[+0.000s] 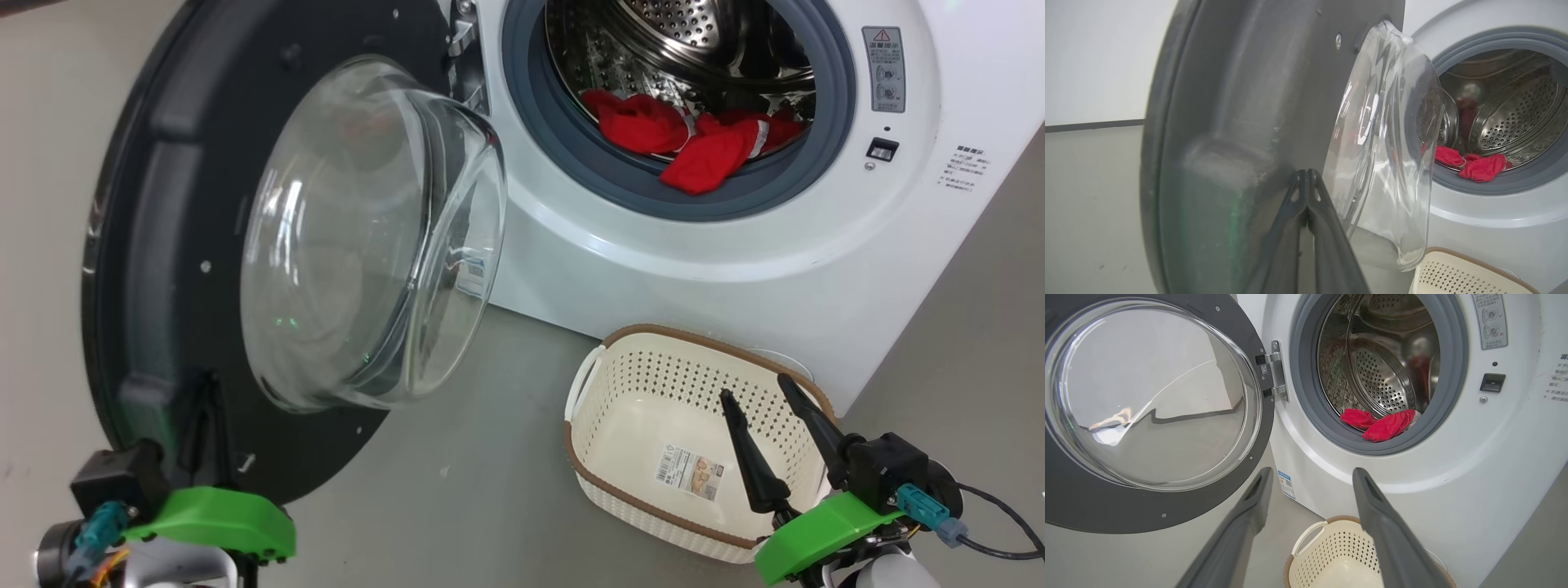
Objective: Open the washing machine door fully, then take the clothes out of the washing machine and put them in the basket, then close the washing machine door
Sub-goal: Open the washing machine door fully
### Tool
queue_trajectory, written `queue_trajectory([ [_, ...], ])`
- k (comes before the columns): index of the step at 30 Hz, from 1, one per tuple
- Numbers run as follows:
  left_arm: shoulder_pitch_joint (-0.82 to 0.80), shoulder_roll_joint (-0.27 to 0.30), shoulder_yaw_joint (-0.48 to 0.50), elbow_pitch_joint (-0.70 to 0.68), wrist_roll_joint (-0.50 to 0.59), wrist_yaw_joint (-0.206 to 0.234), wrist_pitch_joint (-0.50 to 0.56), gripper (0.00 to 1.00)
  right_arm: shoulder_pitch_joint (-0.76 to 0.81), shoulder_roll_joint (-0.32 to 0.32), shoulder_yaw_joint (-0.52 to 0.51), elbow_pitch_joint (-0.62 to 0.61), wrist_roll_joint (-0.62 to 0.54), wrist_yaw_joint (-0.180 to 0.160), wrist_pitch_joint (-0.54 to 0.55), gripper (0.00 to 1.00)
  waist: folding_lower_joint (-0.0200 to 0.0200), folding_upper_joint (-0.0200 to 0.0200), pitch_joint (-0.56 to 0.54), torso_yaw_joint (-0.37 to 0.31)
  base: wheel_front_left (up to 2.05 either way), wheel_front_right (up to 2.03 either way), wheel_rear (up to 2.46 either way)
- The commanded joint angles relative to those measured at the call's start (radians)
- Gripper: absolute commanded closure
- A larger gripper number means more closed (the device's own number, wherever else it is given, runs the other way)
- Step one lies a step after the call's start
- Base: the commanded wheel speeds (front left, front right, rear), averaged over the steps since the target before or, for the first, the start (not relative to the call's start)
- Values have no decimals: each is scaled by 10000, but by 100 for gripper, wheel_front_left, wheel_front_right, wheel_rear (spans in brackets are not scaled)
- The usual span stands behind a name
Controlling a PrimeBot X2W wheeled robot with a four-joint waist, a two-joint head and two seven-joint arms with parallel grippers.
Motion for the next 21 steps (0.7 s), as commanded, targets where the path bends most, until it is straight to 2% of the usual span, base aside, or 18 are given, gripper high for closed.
queue_trajectory([
  [1, -510, 432, 598, -37, -71, 119, -129, 100, -328, 3, 252, -200, -115, 63, -65, 0, 0, -1, 14, 4, 0, 0, 0],
  [21, -1771, 820, 1243, 2036, -577, -263, -1030, 100, -376, 3, 321, -148, -400, 63, -65, 0, 0, -1, 231, 79, 0, 0, 0],
])
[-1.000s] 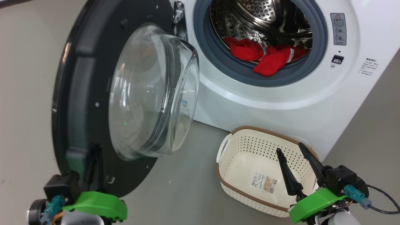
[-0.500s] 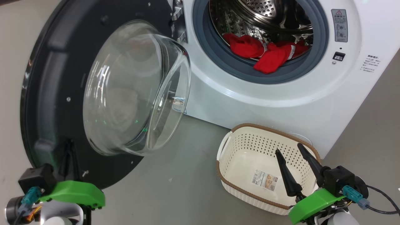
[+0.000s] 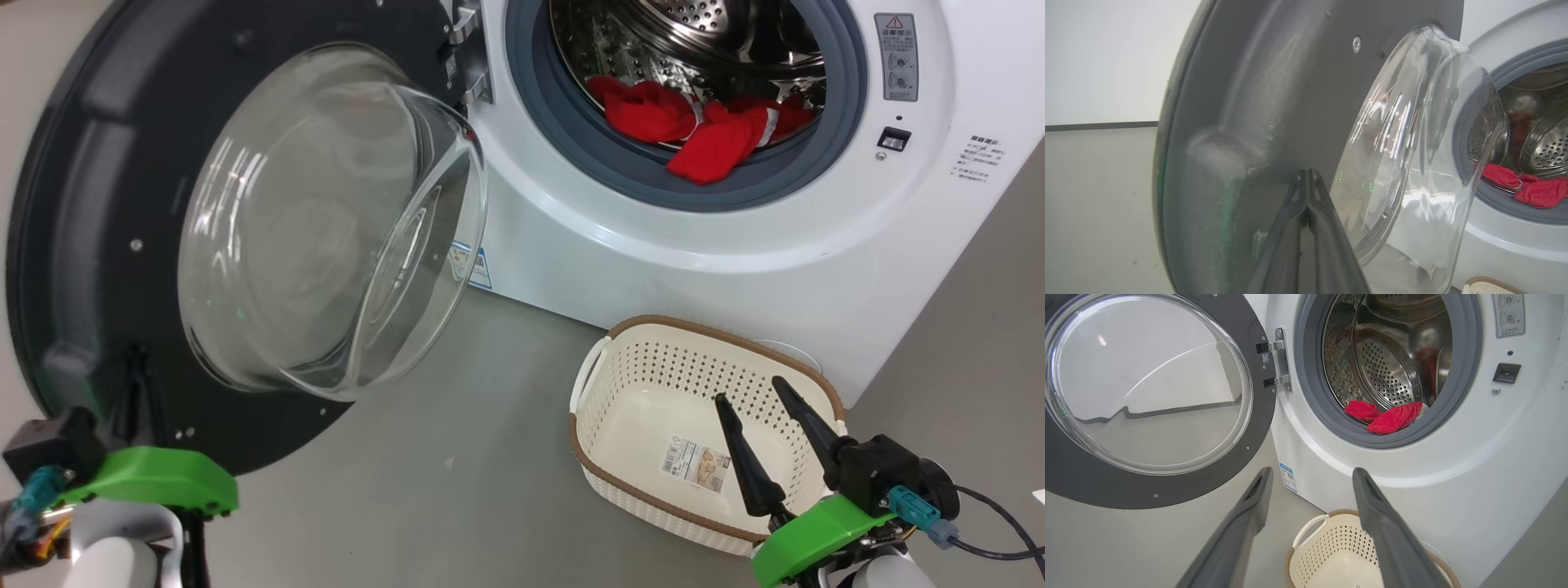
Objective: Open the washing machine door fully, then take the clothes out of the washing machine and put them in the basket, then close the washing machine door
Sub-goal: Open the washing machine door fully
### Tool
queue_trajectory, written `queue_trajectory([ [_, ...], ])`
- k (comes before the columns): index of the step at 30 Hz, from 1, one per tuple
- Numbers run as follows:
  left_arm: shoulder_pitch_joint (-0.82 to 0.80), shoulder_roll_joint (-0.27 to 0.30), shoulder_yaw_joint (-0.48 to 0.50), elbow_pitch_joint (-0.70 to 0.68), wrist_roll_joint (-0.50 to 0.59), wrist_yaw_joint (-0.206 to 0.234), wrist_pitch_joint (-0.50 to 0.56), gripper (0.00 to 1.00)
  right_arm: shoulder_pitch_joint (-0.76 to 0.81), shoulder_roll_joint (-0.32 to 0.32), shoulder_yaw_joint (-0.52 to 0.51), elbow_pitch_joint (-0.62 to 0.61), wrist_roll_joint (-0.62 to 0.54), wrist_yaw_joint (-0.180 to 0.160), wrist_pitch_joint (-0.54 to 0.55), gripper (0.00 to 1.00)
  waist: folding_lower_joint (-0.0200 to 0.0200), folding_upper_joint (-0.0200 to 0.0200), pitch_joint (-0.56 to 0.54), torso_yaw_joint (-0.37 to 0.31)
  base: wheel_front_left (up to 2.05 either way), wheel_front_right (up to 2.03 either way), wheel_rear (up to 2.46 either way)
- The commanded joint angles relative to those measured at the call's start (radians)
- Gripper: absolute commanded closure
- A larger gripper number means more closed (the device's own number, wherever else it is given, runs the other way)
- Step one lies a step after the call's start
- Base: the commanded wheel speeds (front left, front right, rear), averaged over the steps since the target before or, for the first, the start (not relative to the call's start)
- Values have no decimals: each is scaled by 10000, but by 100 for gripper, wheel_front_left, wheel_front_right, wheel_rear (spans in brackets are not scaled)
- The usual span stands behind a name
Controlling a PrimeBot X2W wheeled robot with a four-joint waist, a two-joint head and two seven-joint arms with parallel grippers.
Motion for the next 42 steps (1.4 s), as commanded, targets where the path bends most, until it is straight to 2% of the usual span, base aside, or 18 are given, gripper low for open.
queue_trajectory([
  [1, -553, 586, 592, -18, -86, -5, -162, 100, -376, 7, 287, -191, -133, 63, -65, 0, 0, -1, 14, 5, 0, 0, 0],
  [20, -1866, 781, 1378, 1973, 75, -587, -460, 100, -460, 7, 358, -130, -609, 63, -65, 0, 0, -1, 381, -21, 0, 0, 0],
  [42, -2788, 638, 3203, 3305, 940, -1216, -463, 100, -696, 7, 344, -488, -1090, 63, 289, 0, 0, -1, 1037, -247, 0, 0, 0],
])
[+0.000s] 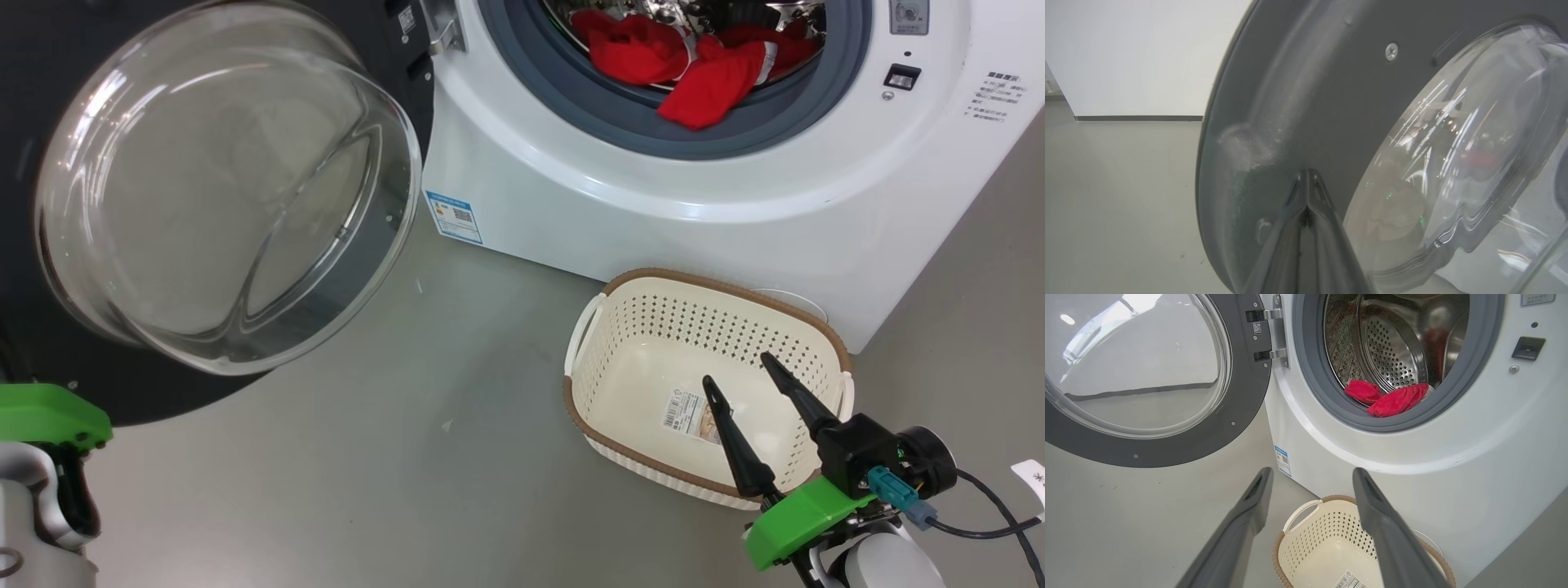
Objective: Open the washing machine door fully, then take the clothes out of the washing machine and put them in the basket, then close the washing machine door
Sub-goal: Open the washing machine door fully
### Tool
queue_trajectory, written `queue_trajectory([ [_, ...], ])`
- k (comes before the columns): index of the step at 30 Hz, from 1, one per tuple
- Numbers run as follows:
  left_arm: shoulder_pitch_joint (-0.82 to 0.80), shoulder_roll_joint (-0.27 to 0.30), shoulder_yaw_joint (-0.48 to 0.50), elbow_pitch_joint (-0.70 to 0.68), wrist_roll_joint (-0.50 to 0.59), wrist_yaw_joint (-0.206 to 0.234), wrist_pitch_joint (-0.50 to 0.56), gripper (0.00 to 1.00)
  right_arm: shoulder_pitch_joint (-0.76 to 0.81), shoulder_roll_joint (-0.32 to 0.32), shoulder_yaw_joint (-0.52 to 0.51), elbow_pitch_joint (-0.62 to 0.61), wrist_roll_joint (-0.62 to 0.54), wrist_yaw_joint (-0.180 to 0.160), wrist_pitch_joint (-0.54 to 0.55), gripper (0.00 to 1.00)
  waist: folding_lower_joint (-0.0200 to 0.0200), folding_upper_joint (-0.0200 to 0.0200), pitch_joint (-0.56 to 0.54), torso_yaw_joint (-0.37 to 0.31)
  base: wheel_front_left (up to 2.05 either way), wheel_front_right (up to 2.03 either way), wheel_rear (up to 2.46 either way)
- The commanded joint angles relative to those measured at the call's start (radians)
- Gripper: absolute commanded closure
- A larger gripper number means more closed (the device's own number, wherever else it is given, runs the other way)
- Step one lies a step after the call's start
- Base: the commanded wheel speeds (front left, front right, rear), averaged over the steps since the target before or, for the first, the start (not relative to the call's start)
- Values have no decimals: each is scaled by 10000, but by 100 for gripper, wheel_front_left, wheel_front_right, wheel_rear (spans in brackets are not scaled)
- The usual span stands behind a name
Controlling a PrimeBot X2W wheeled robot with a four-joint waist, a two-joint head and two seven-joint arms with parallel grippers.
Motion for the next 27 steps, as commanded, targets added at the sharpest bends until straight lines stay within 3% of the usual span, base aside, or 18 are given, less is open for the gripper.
queue_trajectory([
  [1, -335, 523, 437, -133, 119, 1, -85, 100, -312, 28, 238, -289, -60, 63, 13, 0, 0, -1, -4, -21, 0, 0, 0],
  [13, -193, 206, 1117, -249, 788, -347, -85, 100, -366, 28, 262, -164, 89, 63, -42, 0, 0, -1, -171, -79, 0, 0, 0],
  [14, -148, 153, 1167, -376, 840, -381, -85, 75, -371, 28, 266, -137, 120, 63, -56, 0, 0, -1, -207, -84, 0, 0, 0],
  [16, -5, 54, 1263, -728, 968, -441, -85, 56, -378, 28, 286, -79, 207, 63, -93, 0, 0, -1, -307, -116, 0, 0, 0],
  [18, 167, -40, 1312, -1209, 1159, -513, -85, 11, -384, 28, 288, -26, 303, 63, -137, 0, 0, -1, -406, -157, 0, 0, 0],
  [19, 270, -112, 1330, -1500, 1256, -553, -85, 0, -386, 28, 279, -3, 353, 63, -160, 0, 0, -1, -457, -179, 0, 0, 0],
  [27, 1023, -733, 1433, -3740, 1727, -895, -85, 0, -336, 28, 237, 143, 653, 63, -293, 0, 0, -1, -749, -431, 0, 0, 0],
])
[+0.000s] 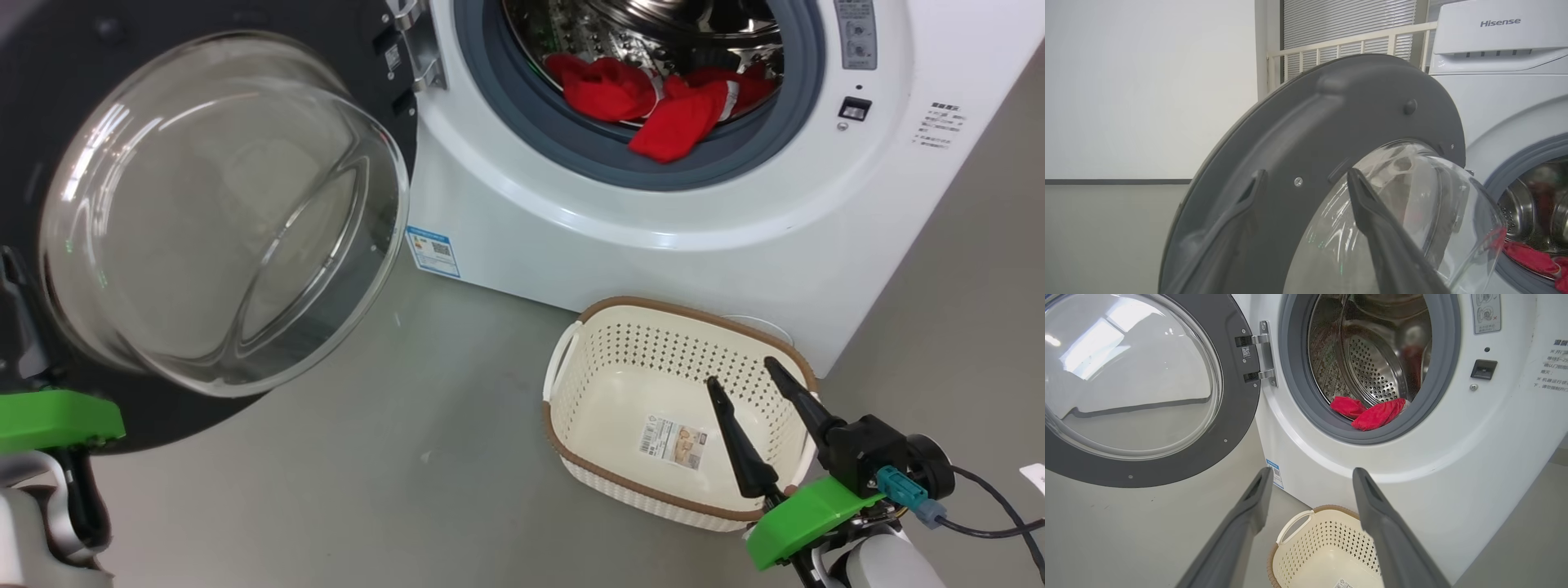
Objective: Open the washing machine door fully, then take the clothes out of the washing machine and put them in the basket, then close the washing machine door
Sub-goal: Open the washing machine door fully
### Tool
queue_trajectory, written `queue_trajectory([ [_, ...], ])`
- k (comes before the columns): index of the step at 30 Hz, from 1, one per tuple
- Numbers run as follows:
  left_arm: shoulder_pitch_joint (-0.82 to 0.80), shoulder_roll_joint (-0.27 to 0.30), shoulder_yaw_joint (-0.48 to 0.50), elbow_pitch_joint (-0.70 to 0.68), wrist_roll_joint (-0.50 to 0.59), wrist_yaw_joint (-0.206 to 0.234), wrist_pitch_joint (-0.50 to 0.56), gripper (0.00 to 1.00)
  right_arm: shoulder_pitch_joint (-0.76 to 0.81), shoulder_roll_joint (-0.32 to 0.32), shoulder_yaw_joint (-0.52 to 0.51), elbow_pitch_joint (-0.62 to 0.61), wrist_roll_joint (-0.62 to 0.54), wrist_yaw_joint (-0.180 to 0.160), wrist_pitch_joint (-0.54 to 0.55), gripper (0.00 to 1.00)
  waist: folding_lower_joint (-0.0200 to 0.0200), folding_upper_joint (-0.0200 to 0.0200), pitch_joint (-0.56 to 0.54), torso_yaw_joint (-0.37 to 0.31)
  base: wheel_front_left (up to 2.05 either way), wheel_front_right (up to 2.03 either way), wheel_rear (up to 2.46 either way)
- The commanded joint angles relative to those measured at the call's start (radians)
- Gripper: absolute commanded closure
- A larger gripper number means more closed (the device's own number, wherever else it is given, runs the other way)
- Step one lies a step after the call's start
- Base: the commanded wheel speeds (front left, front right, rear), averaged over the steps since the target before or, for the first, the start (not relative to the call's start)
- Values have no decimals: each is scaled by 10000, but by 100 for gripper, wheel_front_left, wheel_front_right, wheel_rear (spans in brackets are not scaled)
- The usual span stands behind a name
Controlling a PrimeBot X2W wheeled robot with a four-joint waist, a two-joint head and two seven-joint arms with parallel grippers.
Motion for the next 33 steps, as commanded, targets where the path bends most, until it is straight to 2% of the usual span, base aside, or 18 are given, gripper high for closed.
queue_trajectory([
  [1, 76, 327, 269, -514, 118, -88, -78, 0, -266, 24, 192, -204, 53, 63, -108, 0, 0, 0, -69, -124, 0, 0, 0],
  [9, 579, -244, -613, -1918, 47, -793, -78, 0, -406, 24, -381, -444, 276, 63, -145, 0, 0, 0, -55, -820, 0, 0, 0],
  [17, 1053, -407, -1882, -2510, -248, -1174, -78, 0, -405, 24, -1111, -831, 770, 63, -147, 0, 0, 0, -43, -1594, 0, 0, 0],
  [21, 1390, -340, -2328, -2612, -551, -1245, -69, 0, -449, 24, -1523, -991, 886, 63, -147, 0, 0, 0, -81, -2067, 0, 0, 0],
  [29, 2221, 45, -2961, -2887, -730, -1278, 158, 0, -291, 24, -1717, -1448, 83, 63, -148, 0, 0, 0, -314, -3041, 0, 0, 0],
  [33, 2794, 229, -3092, -3173, -1107, -1286, 144, 0, -32, 24, -1718, -1680, 286, 63, -148, 0, 0, 0, -534, -3547, 0, 0, 0],
])
